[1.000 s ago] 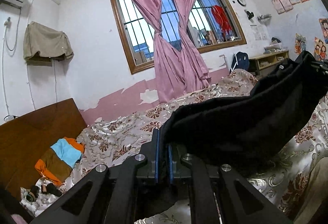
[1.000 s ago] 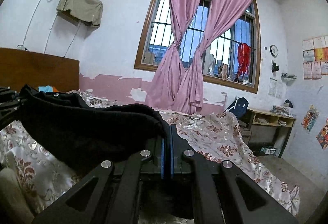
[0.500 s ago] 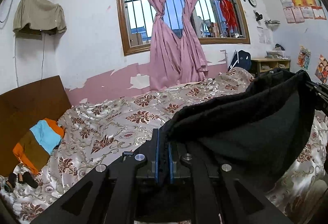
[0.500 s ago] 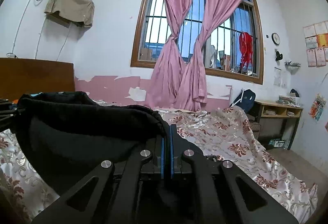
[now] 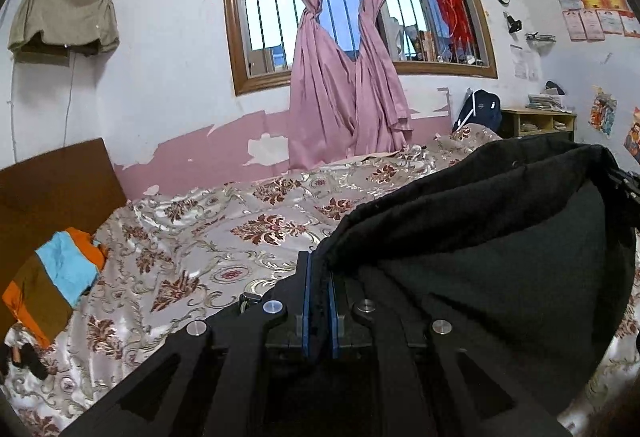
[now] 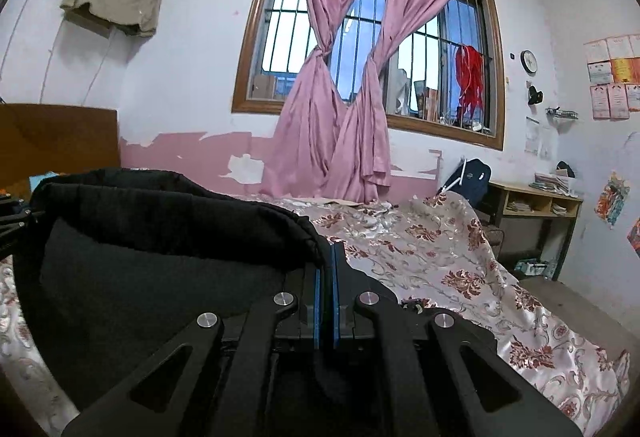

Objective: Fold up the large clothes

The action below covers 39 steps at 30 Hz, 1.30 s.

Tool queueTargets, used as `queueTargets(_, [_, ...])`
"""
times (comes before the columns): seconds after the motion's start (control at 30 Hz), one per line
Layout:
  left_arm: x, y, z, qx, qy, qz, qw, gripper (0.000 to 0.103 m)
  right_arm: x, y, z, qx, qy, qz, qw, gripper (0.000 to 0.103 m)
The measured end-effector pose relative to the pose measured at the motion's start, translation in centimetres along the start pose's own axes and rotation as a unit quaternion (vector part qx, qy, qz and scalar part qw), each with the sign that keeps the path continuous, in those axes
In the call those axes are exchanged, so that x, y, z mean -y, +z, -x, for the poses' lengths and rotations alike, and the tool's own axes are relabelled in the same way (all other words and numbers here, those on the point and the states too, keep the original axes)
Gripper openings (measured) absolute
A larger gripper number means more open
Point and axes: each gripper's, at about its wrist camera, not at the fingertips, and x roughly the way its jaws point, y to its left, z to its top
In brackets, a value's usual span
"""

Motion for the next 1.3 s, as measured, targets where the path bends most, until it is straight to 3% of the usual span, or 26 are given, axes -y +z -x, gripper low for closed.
queueTargets(0.2, [-0.2, -0.3, -5.0, -0.035, -0.008, 0.025, 0.9990, 0.007, -0.8, -0.9, -6.5, -0.034, 0.000, 0.004, 0.999, 0.003])
queueTargets(0.33, [-1.9, -1.1, -8.5, -0.083, -0.050, 0.099, 0.9903, 0.007, -0.9, -1.8, -9.8, -0.069, 0.007, -0.035, 0.997, 0.003])
queueTargets(0.63, [-3.3, -2.4, -10.7, -0.127, -0.085, 0.144, 0.9777, 0.016, -1.5, -3.9, -11.8, -0.092, 0.000, -0.039, 0.995, 0.006])
queueTargets(0.73, [-3.8, -2.2, -10.3, -0.122, -0.087, 0.156, 0.9763, 0.046, -1.4, -4.1, -10.8, -0.089, -0.003, -0.035, 0.995, 0.007])
queueTargets(0.77, [-4.1, -2.0, -10.1, -0.118, -0.082, 0.162, 0.9762, 0.072, -1.4, -4.1, -10.7, -0.089, -0.003, -0.032, 0.996, 0.008])
queueTargets(0.8, [-4.5, -1.9, -9.8, -0.110, -0.072, 0.172, 0.9763, 0.088, -1.4, -3.9, -10.7, -0.088, -0.002, -0.030, 0.996, 0.009])
queueTargets(0.83, [-4.9, -1.8, -9.5, -0.102, -0.066, 0.180, 0.9761, 0.089, -1.3, -3.7, -10.7, -0.089, 0.003, -0.027, 0.996, 0.011])
queueTargets(0.9, [-5.7, -1.6, -9.2, -0.097, -0.063, 0.196, 0.9738, 0.089, -1.2, -3.4, -10.5, -0.091, 0.014, -0.024, 0.995, 0.027])
queueTargets(0.93, [-6.1, -1.6, -9.2, -0.103, -0.064, 0.204, 0.9715, 0.089, -1.1, -3.1, -10.3, -0.087, 0.017, -0.022, 0.996, 0.055])
queueTargets(0.97, [-6.5, -1.6, -9.2, -0.110, -0.061, 0.210, 0.9695, 0.089, -0.9, -3.0, -9.8, -0.077, 0.018, -0.023, 0.997, 0.076])
queueTargets(1.13, [-8.0, -2.9, -8.6, -0.123, -0.056, 0.202, 0.9699, 0.089, 0.2, -2.5, -7.1, -0.060, 0.055, 0.013, 0.997, 0.077])
queueTargets(1.23, [-8.8, -4.1, -9.2, -0.144, -0.053, 0.187, 0.9703, 0.089, 1.7, -3.4, -6.0, -0.080, 0.047, 0.040, 0.995, 0.078])
queueTargets(1.3, [-9.4, -4.6, -10.5, -0.165, -0.057, 0.191, 0.9661, 0.089, 3.2, -4.1, -6.2, -0.105, 0.033, 0.048, 0.993, 0.078])
